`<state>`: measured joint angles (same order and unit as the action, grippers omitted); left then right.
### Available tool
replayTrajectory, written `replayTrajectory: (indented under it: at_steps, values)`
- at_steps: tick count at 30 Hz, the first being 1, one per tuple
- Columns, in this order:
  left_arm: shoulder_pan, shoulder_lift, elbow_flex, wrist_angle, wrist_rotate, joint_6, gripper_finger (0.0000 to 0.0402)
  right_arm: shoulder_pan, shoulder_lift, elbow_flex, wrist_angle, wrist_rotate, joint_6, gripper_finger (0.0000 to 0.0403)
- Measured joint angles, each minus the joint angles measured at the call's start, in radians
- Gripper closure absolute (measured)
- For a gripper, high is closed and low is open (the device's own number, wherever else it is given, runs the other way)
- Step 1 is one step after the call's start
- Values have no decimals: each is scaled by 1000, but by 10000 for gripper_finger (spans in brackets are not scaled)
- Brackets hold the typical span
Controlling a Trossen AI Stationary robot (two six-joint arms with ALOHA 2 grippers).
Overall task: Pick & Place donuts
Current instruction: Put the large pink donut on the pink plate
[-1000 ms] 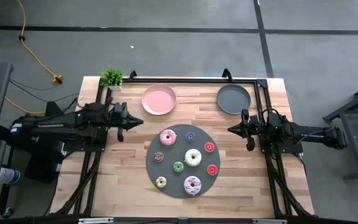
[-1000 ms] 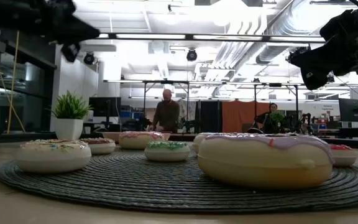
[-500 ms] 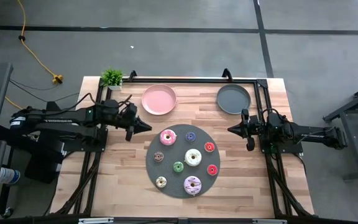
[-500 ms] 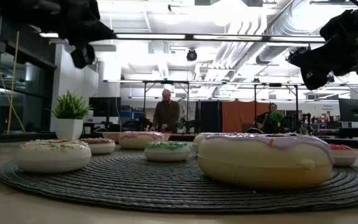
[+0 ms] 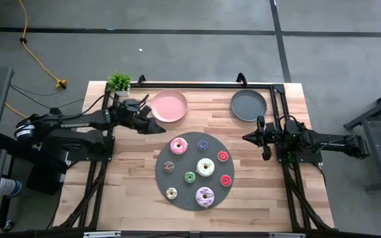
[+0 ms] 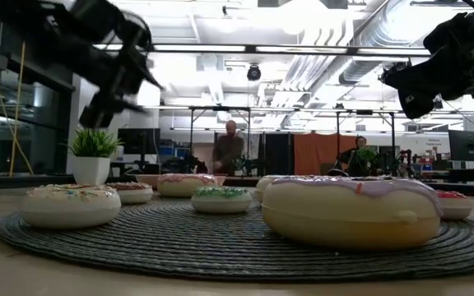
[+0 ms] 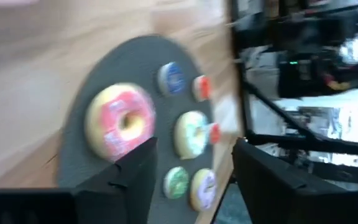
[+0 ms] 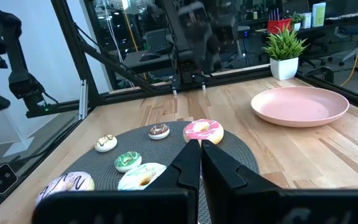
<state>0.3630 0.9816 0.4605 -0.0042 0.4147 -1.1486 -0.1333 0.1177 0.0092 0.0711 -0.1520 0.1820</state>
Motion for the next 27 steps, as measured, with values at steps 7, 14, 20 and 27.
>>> replayTrajectory:
  at_steps: [7, 14, 20, 27]
  values:
    - [10, 169, 0, 81, 72, -1, 159, 0, 0, 0, 0, 0, 0, 394]
    - [-12, 298, 0, 139, 67, -1, 151, 0, 0, 0, 0, 0, 0, 398]
    - [-41, 363, 0, 139, 23, 11, 151, 0, 0, 0, 0, 0, 0, 395]
    - [-52, 409, 12, 143, -8, -35, 151, 0, 0, 0, 0, 0, 0, 394]
